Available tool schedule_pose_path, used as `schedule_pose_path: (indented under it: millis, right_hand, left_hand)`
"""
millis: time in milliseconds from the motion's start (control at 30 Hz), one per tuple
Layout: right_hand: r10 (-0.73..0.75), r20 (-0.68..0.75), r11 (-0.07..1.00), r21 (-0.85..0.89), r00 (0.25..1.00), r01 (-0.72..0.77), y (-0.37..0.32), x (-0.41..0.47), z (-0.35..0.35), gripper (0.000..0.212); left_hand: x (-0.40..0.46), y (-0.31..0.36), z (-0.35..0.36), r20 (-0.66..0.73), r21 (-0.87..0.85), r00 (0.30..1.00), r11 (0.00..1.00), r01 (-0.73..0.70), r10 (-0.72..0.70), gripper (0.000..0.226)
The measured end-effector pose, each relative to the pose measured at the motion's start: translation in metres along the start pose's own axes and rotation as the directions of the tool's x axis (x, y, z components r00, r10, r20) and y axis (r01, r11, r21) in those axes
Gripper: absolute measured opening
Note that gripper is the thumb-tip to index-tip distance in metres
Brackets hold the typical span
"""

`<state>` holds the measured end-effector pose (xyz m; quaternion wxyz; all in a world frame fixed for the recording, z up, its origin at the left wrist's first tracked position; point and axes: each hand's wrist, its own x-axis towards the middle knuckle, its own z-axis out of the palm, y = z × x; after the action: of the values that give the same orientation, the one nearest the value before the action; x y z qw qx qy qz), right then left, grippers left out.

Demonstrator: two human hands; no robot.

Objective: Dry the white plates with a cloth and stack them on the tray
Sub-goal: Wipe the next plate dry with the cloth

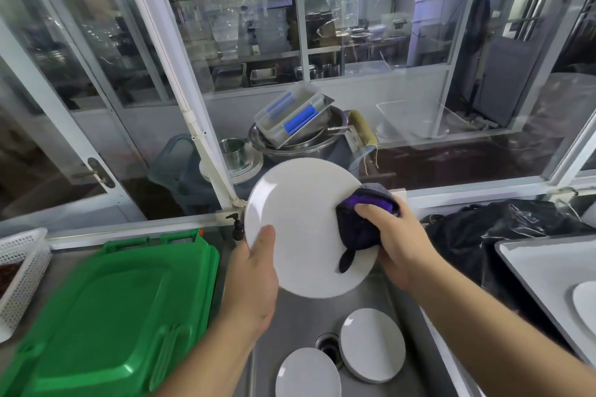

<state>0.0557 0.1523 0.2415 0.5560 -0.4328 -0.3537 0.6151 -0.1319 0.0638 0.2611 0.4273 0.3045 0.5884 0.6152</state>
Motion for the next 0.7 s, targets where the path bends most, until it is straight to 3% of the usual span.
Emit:
schedule_pose_path:
  millis: [100,233,333,500,700]
  right_hand:
    - [0.014,-0.125,0.997,0.082,0.992,-0.003,0.018,-0.007,0.006,0.05]
    - [0.033,-0.19,0.995,0.094,0.981,-0.015,0.017,-0.006,-0.007,0.031]
    - [0.01,-0.128,0.999,0.033,0.992,-0.006,0.009,-0.003,-0.02,0.032]
    - [-0.096,0.105,0.985,-0.131,0.99,0.109,-0.014,-0.001,-0.023,0.051]
    - [-0.158,0.092,0.976,-0.135,0.983,0.169,-0.023,0.004,-0.013,0.053]
  left_hand:
    - [-0.011,-0.009,0.011,-0.059,-0.003,0.997,0.999,-0.04,0.04,0.03]
    - [-0.015,-0.014,0.014,0.095,-0.064,0.985,0.987,0.147,-0.141,0.02]
    - [-0.001,0.002,0.002,0.227,-0.031,0.946,0.969,0.246,-0.233,0.035]
    - [0.018,0.029,-0.013,0.319,0.135,0.894,0.949,0.285,-0.314,0.029]
    - [0.018,0.025,-0.008,0.221,0.16,0.965,0.981,0.108,-0.143,0.023]
